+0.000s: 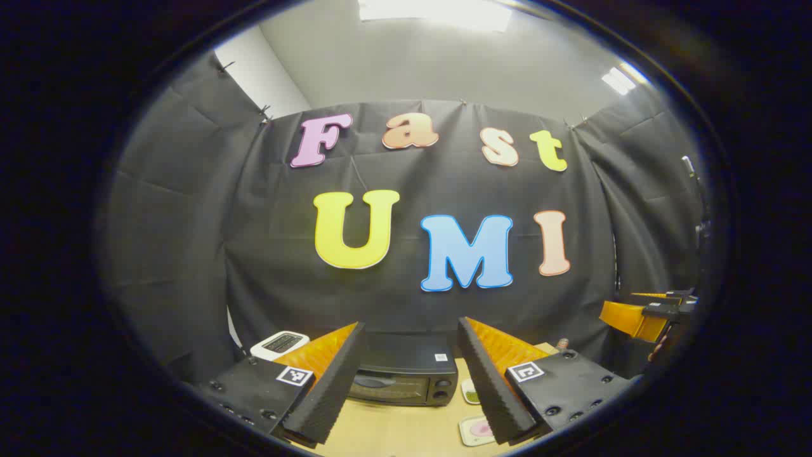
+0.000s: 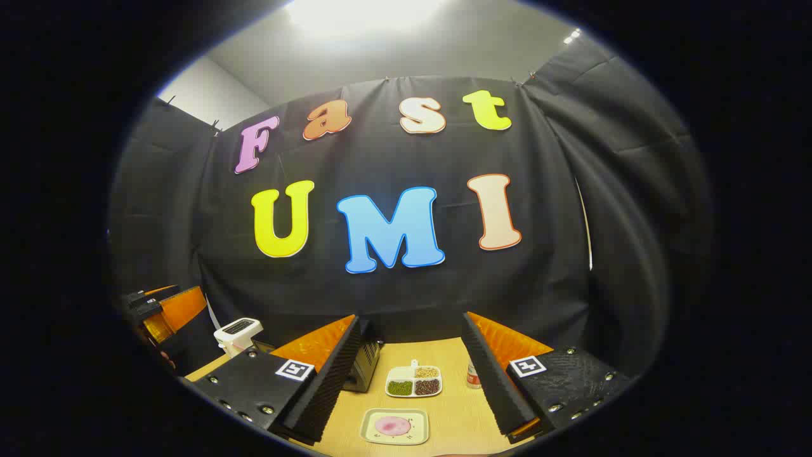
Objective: Open the electric oven with the left hand, put the food in, and close the electric oven.
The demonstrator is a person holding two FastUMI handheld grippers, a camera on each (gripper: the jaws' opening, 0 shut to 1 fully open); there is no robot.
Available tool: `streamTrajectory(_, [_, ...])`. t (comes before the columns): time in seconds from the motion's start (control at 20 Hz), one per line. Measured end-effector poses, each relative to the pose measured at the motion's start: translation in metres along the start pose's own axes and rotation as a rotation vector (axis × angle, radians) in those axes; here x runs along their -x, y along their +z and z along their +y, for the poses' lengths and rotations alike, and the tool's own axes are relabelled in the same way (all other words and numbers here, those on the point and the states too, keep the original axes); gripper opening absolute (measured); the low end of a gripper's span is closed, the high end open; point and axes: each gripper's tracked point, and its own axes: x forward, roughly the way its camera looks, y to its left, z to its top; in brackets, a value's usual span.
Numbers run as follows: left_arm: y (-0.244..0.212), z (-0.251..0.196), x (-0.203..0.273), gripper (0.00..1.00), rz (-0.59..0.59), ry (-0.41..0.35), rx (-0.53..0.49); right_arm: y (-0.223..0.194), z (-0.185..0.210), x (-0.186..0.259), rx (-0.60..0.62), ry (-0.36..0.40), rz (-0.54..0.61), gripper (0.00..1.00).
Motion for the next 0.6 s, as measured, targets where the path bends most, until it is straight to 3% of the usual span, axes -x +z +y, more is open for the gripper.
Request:
streamTrajectory(0.1, [0.001,-0.004,-0.004,0.95,-0.002,-0.015,0.012,-0.002,0.000,-0.002,0.006,-0.004,0.010,0.97])
streamTrajectory(0.2, [-0.003,-0.004,-0.011,1.00,0.010,-0.033,0.010,-0.005,0.000,-0.006,0.011,-0.024,0.017,0.96])
streamTrajectory(0.4, [-0.001,0.005,-0.028,1.00,0.012,-0.057,-0.001,-0.009,0.006,-0.012,0.015,-0.056,0.025,0.96])
streamTrajectory(0.45, [-0.005,0.006,-0.032,0.96,0.016,-0.065,-0.006,-0.009,0.008,-0.014,0.010,-0.061,0.026,0.96])
streamTrajectory(0.55, [-0.008,0.013,-0.041,1.00,0.023,-0.078,-0.003,-0.009,0.013,-0.017,0.011,-0.073,0.024,0.96])
streamTrajectory(0.6, [-0.011,0.016,-0.046,0.96,0.028,-0.080,0.004,-0.009,0.014,-0.018,0.014,-0.078,0.017,0.97])
